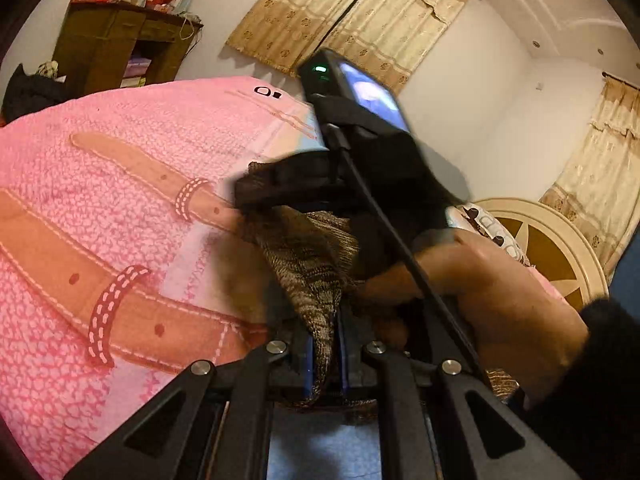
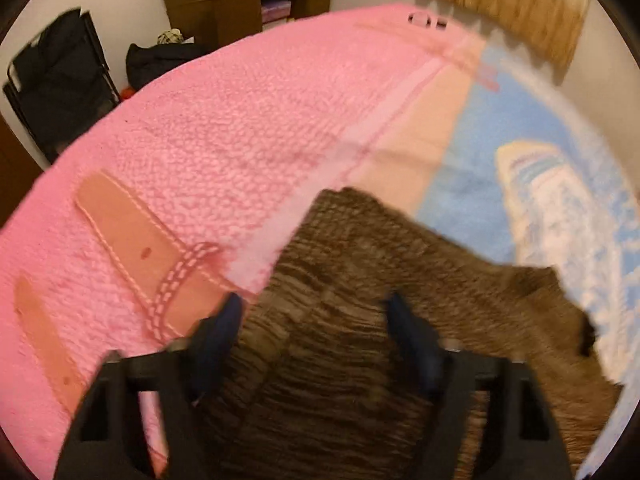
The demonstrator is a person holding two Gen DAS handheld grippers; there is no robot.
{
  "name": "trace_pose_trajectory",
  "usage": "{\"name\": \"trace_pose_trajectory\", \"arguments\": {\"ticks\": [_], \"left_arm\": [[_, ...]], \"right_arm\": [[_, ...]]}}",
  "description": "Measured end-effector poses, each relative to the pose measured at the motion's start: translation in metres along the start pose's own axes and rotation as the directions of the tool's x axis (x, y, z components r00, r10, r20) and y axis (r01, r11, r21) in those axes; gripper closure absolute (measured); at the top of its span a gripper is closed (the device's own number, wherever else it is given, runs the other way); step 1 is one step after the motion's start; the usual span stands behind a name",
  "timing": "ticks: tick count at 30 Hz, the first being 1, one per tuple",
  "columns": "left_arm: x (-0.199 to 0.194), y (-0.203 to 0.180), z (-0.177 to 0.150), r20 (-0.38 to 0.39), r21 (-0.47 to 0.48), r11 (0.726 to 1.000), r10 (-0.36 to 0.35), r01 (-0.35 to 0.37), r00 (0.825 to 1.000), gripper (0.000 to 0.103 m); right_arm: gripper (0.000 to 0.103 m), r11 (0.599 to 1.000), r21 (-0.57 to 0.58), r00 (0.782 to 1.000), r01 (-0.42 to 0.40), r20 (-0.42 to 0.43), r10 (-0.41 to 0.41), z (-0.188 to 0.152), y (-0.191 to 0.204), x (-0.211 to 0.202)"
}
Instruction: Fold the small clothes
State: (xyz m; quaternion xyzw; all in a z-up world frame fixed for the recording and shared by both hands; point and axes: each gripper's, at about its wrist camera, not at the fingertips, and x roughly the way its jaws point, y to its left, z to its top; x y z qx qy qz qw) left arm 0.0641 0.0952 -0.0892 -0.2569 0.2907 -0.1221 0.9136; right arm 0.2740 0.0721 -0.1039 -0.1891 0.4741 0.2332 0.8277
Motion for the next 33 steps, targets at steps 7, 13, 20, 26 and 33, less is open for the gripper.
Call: {"name": "trace_pose_trajectory", "arguments": {"ticks": [7,13,20,26,33], "left_arm": [[0.006,-0.039,0.013,-0.009,0.117,0.992,-0.04,0.041,0.999,0.095],[0.016,-0.111,0.017,-0.044,0.249,0.957,-0.141,0.148,0.989,0.095],[0.06,-0.207,-0.012,-0.163,0.354,0.886,-0.256,0.299,0.953,0.095],[0.112,-0.248,-0.051,-0.288,0.37,0.872,-0.219,0.32,0.932,0.095],[0.104,-0.261,-0.071,-0.338,0.457,0.839,-0.145,0.297,0.93,0.09]], "right_arm": [[0.089,0.924,0.278,0.964,-0.263,0.117,0.239,-0.025,-0.081,-0.035],[0.091,0.849,0.366,0.916,-0.381,0.274,0.294,-0.063,-0.166,-0.103],[0.091,0.82,0.456,0.923,-0.346,0.322,0.211,-0.126,-0.269,-0.143],[0.091,0.782,0.542,0.943,-0.308,0.28,0.177,-0.185,-0.328,-0.119],[0.073,0.719,0.594,0.925,-0.361,0.325,0.196,-0.218,-0.336,-0.096]]}}
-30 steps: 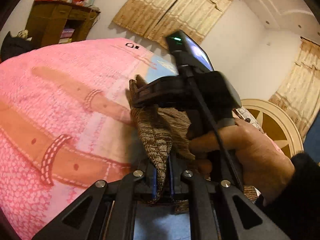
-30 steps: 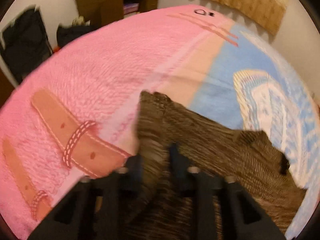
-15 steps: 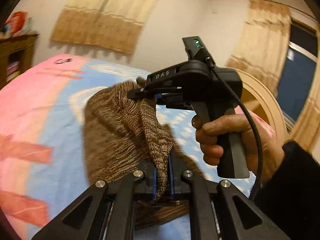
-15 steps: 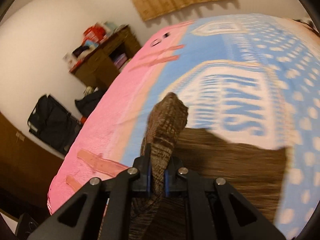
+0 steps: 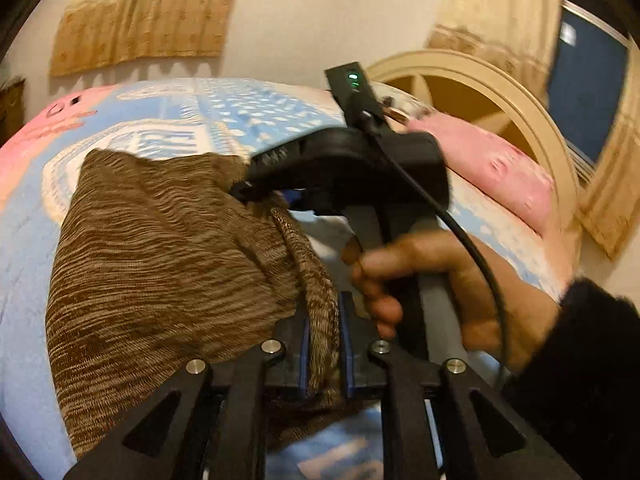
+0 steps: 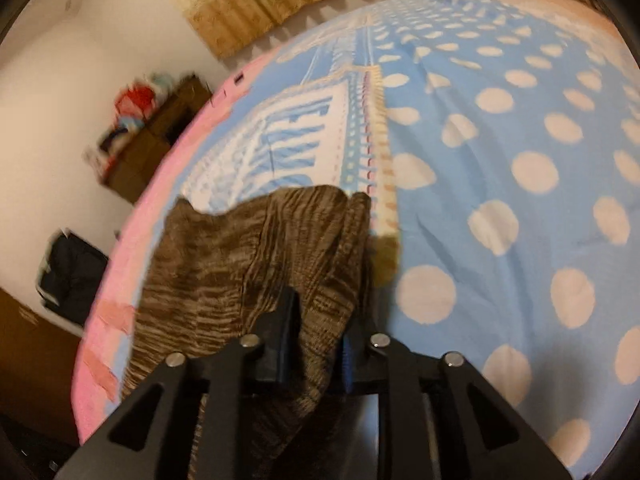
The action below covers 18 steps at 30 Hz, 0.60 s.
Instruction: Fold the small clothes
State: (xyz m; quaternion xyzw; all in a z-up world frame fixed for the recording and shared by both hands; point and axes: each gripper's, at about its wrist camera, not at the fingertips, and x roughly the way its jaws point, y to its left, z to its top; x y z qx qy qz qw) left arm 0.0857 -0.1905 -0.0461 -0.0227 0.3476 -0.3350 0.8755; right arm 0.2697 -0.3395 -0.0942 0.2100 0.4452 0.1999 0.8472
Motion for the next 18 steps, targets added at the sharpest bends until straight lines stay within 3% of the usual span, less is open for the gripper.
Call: {"name": "trace_pose_trajectory", "arguments": {"ticks": [1,2,3,6,8,9,12,15,18], "left_arm": [[-0.005,-0.003,-0.001,0.001,0.015,1.0,-0.011,0.011,1.0,0.09],[-0.014,-0.01,-0.003,0.001,0.038,0.999,-0.025,0.025,1.0,0.09],[-0.022,-0.014,-0.007,0.004,0.059,0.997,-0.04,0.04,0.999,0.09],[-0.052,-0.008,-0.018,0.013,0.073,0.993,-0.095,0.094,0.995,0.081],[-0.072,0.005,-0.027,0.035,0.055,0.99,-0.131,0.129,0.991,0.06],[-0.078,0.011,-0.031,0.044,0.039,0.992,-0.121,0.12,0.992,0.057],[-0.092,0.033,-0.047,0.045,0.015,1.0,-0.027,0.026,0.999,0.057],[-0.089,0.052,-0.061,0.001,-0.012,0.994,0.109,-0.109,0.994,0.057],[-0.083,0.066,-0.062,-0.015,-0.05,0.988,0.145,-0.145,0.989,0.057]], "right_arm": [[0.067,0.999,0.034,1.0,-0.003,0.013,0.003,0.0,-0.004,-0.008],[0.045,0.998,0.056,0.999,0.028,0.028,-0.03,-0.001,-0.005,-0.016],[0.03,0.997,0.071,0.998,0.043,0.049,-0.046,-0.001,-0.012,-0.027],[0.029,0.994,0.104,0.987,0.032,0.151,-0.048,-0.018,-0.017,-0.075],[0.029,0.993,0.104,0.978,0.051,0.196,-0.07,-0.04,-0.008,-0.108],[0.029,0.995,0.092,0.976,0.046,0.206,-0.064,-0.056,-0.001,-0.122],[0.029,0.996,0.067,0.975,0.059,0.212,-0.072,-0.097,0.015,-0.151],[0.029,0.998,0.04,0.97,0.057,0.236,-0.065,-0.128,0.035,-0.163],[0.029,0.988,-0.038,0.964,0.153,0.224,-0.141,-0.144,0.058,-0.15]]}}
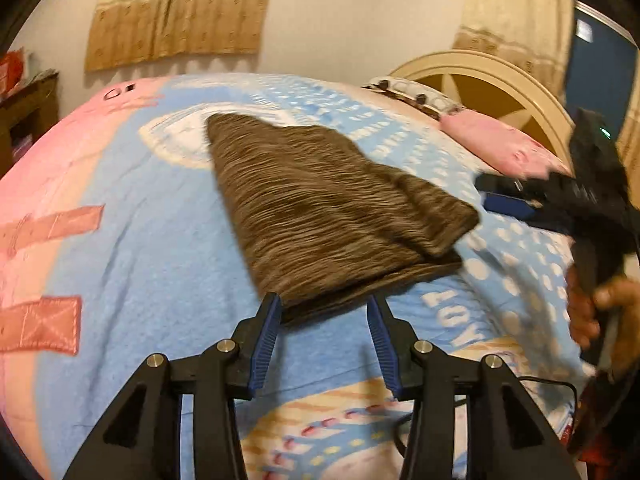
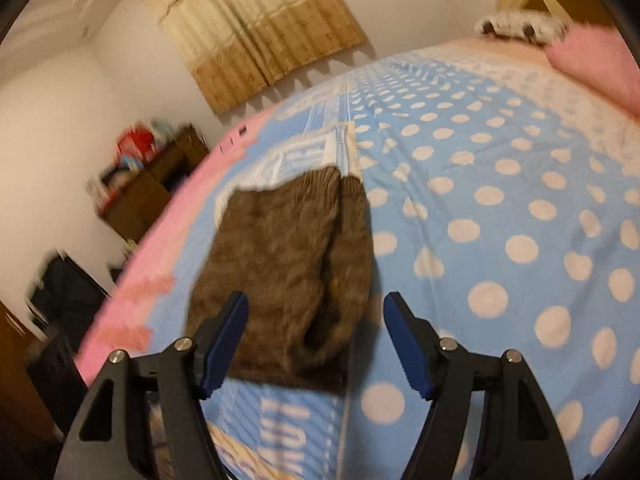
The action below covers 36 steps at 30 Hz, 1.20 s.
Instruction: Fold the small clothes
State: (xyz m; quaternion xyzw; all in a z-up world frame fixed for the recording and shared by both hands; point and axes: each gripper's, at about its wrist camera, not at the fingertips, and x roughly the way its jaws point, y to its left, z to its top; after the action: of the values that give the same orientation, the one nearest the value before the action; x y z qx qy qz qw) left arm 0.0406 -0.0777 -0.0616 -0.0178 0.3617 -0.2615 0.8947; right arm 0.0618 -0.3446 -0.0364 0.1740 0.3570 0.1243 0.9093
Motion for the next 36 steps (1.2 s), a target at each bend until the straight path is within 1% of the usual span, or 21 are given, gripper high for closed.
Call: {"name": "trace_pose_trajectory", "arguments": {"ticks": [2,4,5,7,9,11,15,18,20,21,22,24,25,26,28,30,31,32,33,35,36], "left_arm": [[0.003,-0.001,0.0,-0.006,0.01,1.0,0.022,-0.022,1.0,0.057],[0.013,-0.006,-0.003,-0.03,0.079,0.995,0.066,-0.063,0.997,0.057],[0.021,-0.009,-0.004,-0.048,0.112,0.988,0.108,-0.102,0.993,0.057],[0.028,-0.008,-0.007,-0.063,0.131,0.981,0.153,-0.144,0.986,0.057],[0.028,0.0,-0.003,-0.044,0.091,0.983,0.161,-0.157,0.986,0.057],[0.023,0.013,0.001,-0.022,0.02,0.988,0.156,-0.156,0.987,0.057],[0.009,0.035,0.007,0.074,-0.13,0.99,0.066,-0.056,0.995,0.057],[-0.008,0.051,0.005,0.18,-0.211,0.978,0.035,0.004,0.983,0.059],[-0.016,0.071,-0.002,0.235,-0.317,0.947,0.029,0.048,0.972,0.059],[-0.017,0.078,-0.004,0.236,-0.351,0.935,0.045,0.042,0.971,0.059],[-0.017,0.086,-0.008,0.228,-0.389,0.92,0.059,0.035,0.972,0.059],[-0.012,0.101,-0.015,0.184,-0.459,0.888,0.06,0.032,0.981,0.059],[-0.009,0.106,-0.016,0.158,-0.469,0.883,0.059,0.022,0.986,0.059],[-0.008,0.108,-0.017,0.144,-0.471,0.882,0.049,0.025,0.988,0.059],[-0.011,0.108,-0.014,0.132,-0.45,0.893,0.044,0.02,0.99,0.059],[-0.016,0.102,-0.003,0.141,-0.397,0.918,0.038,0.021,0.989,0.059],[-0.019,0.1,0.003,0.156,-0.375,0.926,0.03,0.031,0.987,0.059],[-0.02,0.098,0.012,0.168,-0.351,0.935,0.017,0.044,0.986,0.059],[-0.02,0.094,0.024,0.173,-0.322,0.945,0.001,0.056,0.985,0.059],[-0.01,0.087,0.052,0.162,-0.274,0.959,-0.021,0.066,0.987,0.056],[-0.002,0.084,0.063,0.147,-0.263,0.963,-0.026,0.064,0.989,0.054]], "right_arm": [[0.029,0.999,-0.035,1.0,0.0,-0.02,0.0,-0.004,0.011,0.011],[0.032,0.999,-0.041,0.999,-0.014,-0.047,0.012,-0.005,0.014,0.021],[0.032,0.999,-0.046,0.998,0.016,-0.06,-0.019,-0.005,0.013,0.031],[0.041,0.996,-0.057,0.993,0.074,-0.084,-0.078,-0.006,0.011,0.043],[0.066,0.996,-0.049,0.99,0.073,-0.117,-0.078,-0.007,0.006,0.055],[0.079,0.999,-0.018,0.984,0.051,-0.169,-0.053,-0.01,0.0,0.068],[0.085,1.0,0.008,0.986,0.009,-0.166,-0.007,-0.007,0.003,0.064],[0.086,0.986,0.088,0.979,-0.141,-0.135,0.152,-0.002,0.004,0.048],[0.086,0.966,0.14,0.963,-0.217,-0.131,0.235,-0.004,0.001,0.046],[0.086,0.951,0.171,0.949,-0.257,-0.139,0.281,-0.009,-0.003,0.048],[0.086,0.946,0.193,0.943,-0.262,-0.156,0.293,-0.015,-0.007,0.053],[0.086,0.967,0.186,0.953,-0.175,-0.212,0.214,-0.032,-0.017,0.066],[0.088,0.968,0.185,0.953,-0.168,-0.22,0.207,-0.038,-0.02,0.069],[0.088,0.958,0.202,0.953,-0.203,-0.183,0.241,-0.042,-0.026,0.065],[0.081,0.946,0.241,0.947,-0.217,-0.184,0.264,-0.042,-0.033,0.058],[0.058,0.955,0.224,0.953,-0.195,-0.188,0.238,-0.035,-0.034,0.046],[0.052,0.964,0.197,0.961,-0.18,-0.175,0.215,-0.031,-0.033,0.038],[0.036,0.976,0.156,0.973,-0.15,-0.152,0.174,-0.023,-0.03,0.03],[0.027,0.986,0.117,0.984,-0.12,-0.117,0.134,-0.014,-0.027,0.022],[0.029,0.991,0.087,0.993,-0.099,-0.048,0.104,0.004,-0.026,0.018],[0.044,0.992,0.082,0.995,-0.09,-0.03,0.093,0.013,-0.026,0.021]]}}
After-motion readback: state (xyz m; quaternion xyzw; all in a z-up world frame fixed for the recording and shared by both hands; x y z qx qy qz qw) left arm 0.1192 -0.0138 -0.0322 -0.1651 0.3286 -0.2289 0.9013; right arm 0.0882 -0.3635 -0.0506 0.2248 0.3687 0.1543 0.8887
